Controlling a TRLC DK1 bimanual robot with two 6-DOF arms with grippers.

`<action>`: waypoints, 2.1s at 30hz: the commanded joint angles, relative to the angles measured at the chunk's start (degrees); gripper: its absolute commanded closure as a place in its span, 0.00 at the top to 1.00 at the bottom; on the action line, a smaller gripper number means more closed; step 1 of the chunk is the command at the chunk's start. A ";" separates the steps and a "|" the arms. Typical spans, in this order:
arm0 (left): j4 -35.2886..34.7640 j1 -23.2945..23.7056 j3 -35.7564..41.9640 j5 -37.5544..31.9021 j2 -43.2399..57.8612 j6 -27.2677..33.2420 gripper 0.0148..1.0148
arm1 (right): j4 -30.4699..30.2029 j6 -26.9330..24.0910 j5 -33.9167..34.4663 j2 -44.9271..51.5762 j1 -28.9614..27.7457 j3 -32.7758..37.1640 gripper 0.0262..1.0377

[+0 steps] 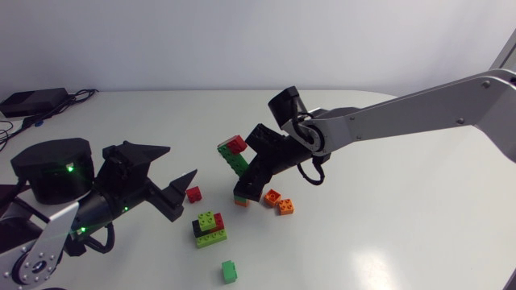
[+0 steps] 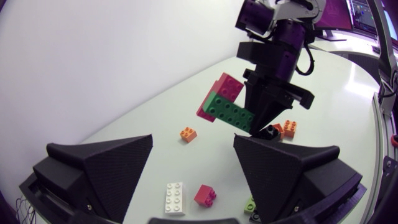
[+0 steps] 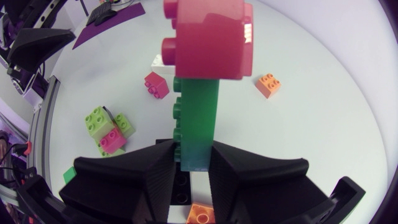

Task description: Disassemble duplo

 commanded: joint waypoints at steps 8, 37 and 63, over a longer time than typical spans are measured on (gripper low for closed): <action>3.00 -5.23 -3.49 -2.62 -1.47 4.72 0.90 | -2.37 1.00 4.45 1.18 3.63 -0.21 0.24; 3.71 -8.57 -4.37 -2.62 -1.64 8.06 0.90 | -3.34 -1.02 6.56 -2.59 8.47 -2.93 0.24; 3.71 -10.86 -4.11 -2.89 0.82 9.03 0.85 | -3.25 -0.14 6.47 -5.67 12.69 -4.51 0.24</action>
